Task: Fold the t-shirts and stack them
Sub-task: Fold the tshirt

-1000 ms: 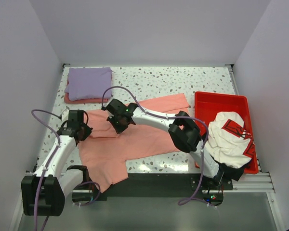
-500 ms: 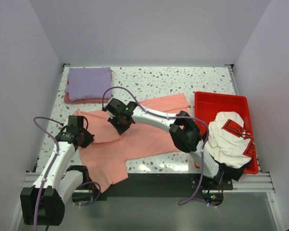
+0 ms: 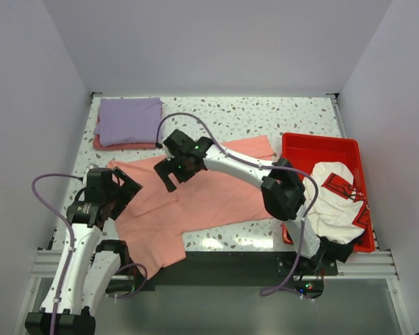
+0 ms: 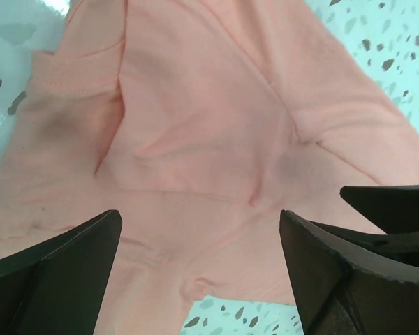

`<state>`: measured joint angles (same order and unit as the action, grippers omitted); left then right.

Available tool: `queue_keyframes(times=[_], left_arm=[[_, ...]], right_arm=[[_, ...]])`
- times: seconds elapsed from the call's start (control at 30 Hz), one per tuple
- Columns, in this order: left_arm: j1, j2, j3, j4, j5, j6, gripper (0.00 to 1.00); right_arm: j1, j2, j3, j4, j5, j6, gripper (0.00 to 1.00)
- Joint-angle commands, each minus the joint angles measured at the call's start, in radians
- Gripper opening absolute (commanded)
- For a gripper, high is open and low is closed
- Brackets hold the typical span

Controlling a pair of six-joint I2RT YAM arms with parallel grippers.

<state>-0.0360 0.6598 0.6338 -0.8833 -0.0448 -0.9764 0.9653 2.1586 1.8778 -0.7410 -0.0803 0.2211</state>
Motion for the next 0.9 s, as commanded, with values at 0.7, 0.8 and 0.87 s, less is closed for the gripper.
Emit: queue_keyframes(times=[0.7,0.8,0.87], left_arm=[[0.036,0.836,0.144,0.688,-0.124,0.176,1.00],[0.079,0.909,0.168,0.688,-0.129,0.185,1.00],[0.091,0.957,0.179,0.705,-0.115,0.202,1.00]], right_arm=[[-0.554,-0.057,-0.220,0.178,0.090,-0.068,0.99],[-0.562,-0.019,-0.204,0.186,0.097,-0.068,0.99],[-0.562,-0.002,-0.203,0.180,0.099,-0.065,0.99]])
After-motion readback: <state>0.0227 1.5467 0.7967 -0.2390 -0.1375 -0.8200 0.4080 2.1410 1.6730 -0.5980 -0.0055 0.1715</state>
